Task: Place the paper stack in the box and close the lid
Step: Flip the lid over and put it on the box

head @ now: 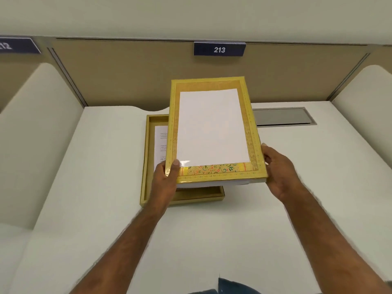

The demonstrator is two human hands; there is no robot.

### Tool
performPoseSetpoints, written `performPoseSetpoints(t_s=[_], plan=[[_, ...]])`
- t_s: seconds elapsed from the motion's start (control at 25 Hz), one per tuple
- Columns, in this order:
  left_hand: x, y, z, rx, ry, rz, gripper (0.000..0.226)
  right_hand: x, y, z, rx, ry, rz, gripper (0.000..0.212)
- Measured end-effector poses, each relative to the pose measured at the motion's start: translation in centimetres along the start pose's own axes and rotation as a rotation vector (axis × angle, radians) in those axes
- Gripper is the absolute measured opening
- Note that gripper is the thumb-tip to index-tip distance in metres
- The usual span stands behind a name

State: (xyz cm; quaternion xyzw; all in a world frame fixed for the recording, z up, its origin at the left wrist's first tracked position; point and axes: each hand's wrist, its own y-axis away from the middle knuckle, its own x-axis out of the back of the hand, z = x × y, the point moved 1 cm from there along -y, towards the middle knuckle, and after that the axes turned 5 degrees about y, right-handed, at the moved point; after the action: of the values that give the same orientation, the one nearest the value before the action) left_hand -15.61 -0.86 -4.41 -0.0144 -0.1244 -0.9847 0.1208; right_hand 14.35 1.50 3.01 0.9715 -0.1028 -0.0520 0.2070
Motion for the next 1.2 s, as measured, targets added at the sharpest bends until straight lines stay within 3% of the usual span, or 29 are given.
performPoseSetpoints(t_s=[0.12, 0.44, 0.76, 1.0, 1.2], plan=[[2.6, 0.2, -1.3, -0.043, -0.023, 0.097, 0.045, -2.5, -1.3, 3.0, -0.052, 0.124, -0.047, 0.034], [6.6, 0.7, -3.8, -0.157, -0.329, 0.199, 0.055, -7.1, -4.6, 9.5, 0.024, 0.392, -0.026, 0.019], [7.5, 0.2, -4.6, -0.007, -0.498, 0.272, 0.052, -7.9, -5.4, 11.6, 0.102, 0.519, -0.004, 0.036], [8.2, 0.2, -6.5, 0.085, -0.498, 0.253, 0.048, -8.2, -5.1, 12.1, 0.178, 0.582, 0.052, 0.029], [8.7, 0.4, -7.5, 0.063, -0.529, 0.273, 0.052, -7.6, -4.4, 13.5, 0.203, 0.658, 0.045, 0.032]])
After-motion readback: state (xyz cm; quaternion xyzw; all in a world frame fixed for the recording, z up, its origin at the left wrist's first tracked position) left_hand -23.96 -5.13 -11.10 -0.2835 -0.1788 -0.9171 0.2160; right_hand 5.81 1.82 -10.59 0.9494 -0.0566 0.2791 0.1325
